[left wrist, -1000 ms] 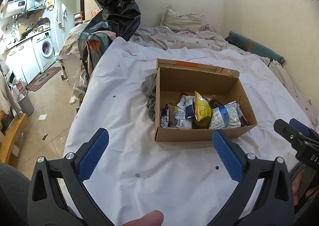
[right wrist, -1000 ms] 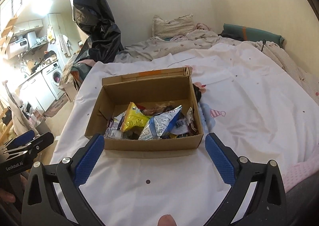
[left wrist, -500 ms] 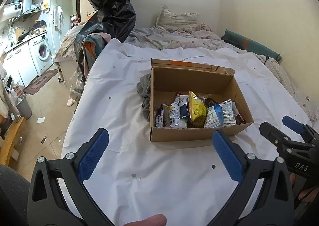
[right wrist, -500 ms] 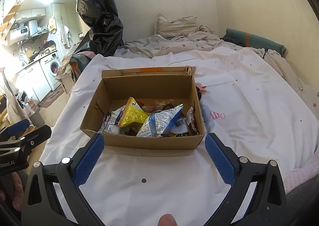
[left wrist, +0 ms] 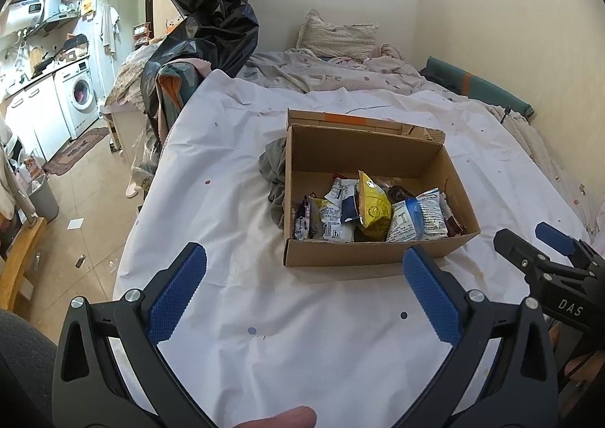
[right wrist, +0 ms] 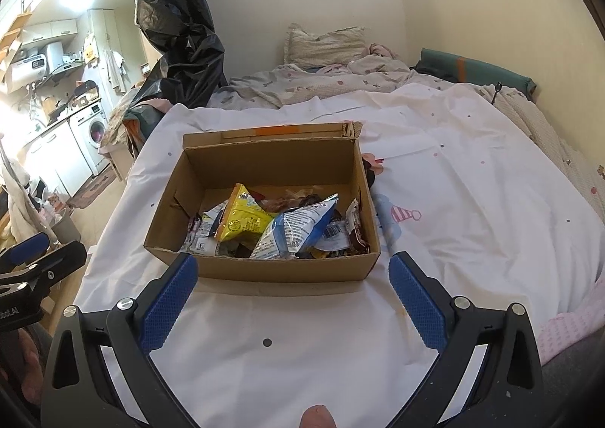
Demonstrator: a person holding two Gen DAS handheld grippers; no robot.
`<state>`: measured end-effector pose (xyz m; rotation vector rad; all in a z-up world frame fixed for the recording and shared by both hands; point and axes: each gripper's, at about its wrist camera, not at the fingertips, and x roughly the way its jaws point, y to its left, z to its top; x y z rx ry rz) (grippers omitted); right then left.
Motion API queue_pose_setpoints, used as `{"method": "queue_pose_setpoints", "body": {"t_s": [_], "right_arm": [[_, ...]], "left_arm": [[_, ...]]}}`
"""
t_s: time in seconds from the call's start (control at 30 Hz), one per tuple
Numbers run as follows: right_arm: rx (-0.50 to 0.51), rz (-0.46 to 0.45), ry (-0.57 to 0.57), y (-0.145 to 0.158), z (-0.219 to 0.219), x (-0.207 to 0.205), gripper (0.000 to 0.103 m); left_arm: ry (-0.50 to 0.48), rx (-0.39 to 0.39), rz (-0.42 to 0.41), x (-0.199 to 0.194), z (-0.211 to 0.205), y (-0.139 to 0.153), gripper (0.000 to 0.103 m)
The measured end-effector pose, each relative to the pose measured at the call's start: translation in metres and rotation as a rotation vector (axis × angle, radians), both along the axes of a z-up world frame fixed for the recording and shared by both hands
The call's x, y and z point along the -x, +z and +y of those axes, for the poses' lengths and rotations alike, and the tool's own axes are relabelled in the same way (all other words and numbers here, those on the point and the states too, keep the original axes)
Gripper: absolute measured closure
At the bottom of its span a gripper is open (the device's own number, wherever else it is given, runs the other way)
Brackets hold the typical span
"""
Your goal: Organize snacks
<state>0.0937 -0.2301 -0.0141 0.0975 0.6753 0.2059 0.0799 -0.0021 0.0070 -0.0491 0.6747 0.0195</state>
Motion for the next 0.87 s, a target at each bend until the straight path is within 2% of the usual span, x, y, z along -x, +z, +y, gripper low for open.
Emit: {"method": "queue_pose_setpoints", "body": {"t_s": [0.87], "right_arm": [[-0.003,-0.002,-0.017,0.002,-0.004,0.002,0.0]], "left_arm": [[-0.002,0.032,0.038,-0.001,-0.004,-0.011,0.0]]}}
